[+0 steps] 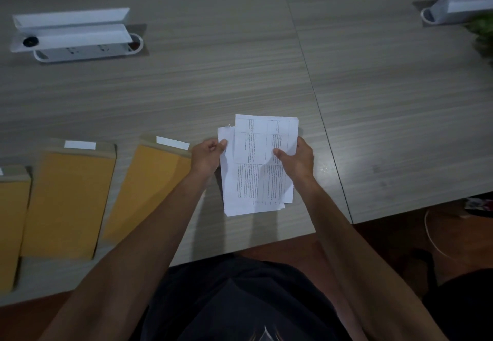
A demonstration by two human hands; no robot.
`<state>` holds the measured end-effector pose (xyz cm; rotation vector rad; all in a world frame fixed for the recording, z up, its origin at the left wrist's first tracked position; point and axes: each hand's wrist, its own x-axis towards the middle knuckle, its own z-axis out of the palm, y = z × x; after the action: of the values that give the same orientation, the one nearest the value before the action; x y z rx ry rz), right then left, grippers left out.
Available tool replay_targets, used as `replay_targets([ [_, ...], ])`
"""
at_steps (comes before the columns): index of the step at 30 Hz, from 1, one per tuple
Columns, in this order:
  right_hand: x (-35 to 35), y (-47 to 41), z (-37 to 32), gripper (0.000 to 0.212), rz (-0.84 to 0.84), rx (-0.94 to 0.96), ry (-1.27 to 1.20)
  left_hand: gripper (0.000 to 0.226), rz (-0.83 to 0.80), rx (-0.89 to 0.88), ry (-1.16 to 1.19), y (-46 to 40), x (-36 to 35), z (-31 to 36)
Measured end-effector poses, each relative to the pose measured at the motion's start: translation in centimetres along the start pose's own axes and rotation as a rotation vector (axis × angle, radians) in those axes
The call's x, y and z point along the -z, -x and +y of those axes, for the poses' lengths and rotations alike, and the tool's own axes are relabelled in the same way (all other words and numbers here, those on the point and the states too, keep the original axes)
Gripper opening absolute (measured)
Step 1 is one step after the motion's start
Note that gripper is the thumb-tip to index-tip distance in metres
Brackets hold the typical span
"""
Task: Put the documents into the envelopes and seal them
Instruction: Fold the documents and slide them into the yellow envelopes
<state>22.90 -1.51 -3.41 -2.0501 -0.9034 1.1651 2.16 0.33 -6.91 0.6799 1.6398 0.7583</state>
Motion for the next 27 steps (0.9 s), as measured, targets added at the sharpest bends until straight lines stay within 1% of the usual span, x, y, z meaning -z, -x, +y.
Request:
replay_targets([
  [3,-0.1,-0.1,-0.1,0.030,-0.027,0.005,0.048,0.023,-0.041,-0.002,-0.035,-0.7,0.1,-0.6],
  [10,-0.4,0.4,0.0,0.029,-0.066,0.006,0.098,0.022,-0.043,0.023,-0.066,0.3,-0.6,0.5],
  [15,0.0,0.5,-0.1,0.030,-0.016,-0.010,0.064,0.010,-0.025,0.010,-0.018,0.5,-0.2,0.6],
  [17,0.1,0.4,0.0,0.031,-0.019,-0.011,0.079,0.010,-0.021,-0.008,-0.015,0.6,0.0,0.5],
  [19,0.2,0.4,0.0,0.031,-0.024,-0.008,0.096,0.012,-0.001,-0.038,-0.047,0.6,0.1,0.4],
  [22,0.2,0.3,0.0,0.032,-0.012,-0.020,0.096,0.008,0.047,-0.081,-0.145,0.6,0.0,0.3],
  [25,0.3,0.3,0.1,0.030,-0.014,-0.033,0.117,0.007,0.043,-0.111,-0.227,0.7,-0.3,0.2],
  [27,0.3,0.4,0.2,0.029,-0.023,-0.040,0.120,0.008,0.039,-0.115,-0.236,0.8,-0.4,0.2],
])
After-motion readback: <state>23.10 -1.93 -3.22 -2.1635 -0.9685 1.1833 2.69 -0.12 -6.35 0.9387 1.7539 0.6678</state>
